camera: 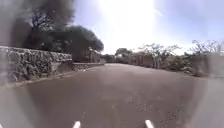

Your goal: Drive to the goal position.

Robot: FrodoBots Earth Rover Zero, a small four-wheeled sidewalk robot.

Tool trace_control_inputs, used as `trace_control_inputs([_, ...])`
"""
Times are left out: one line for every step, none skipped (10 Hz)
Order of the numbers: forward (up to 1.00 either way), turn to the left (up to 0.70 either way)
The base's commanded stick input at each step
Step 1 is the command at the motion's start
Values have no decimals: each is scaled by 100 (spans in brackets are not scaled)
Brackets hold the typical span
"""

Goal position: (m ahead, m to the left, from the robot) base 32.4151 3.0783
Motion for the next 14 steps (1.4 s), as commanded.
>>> trace_control_inputs([85,0])
trace_control_inputs([85,0])
trace_control_inputs([85,0])
trace_control_inputs([85,0])
trace_control_inputs([85,0])
trace_control_inputs([85,0])
trace_control_inputs([85,0])
trace_control_inputs([85,0])
trace_control_inputs([85,0])
trace_control_inputs([85,0])
trace_control_inputs([85,0])
trace_control_inputs([85,0])
trace_control_inputs([85,0])
trace_control_inputs([85,0])
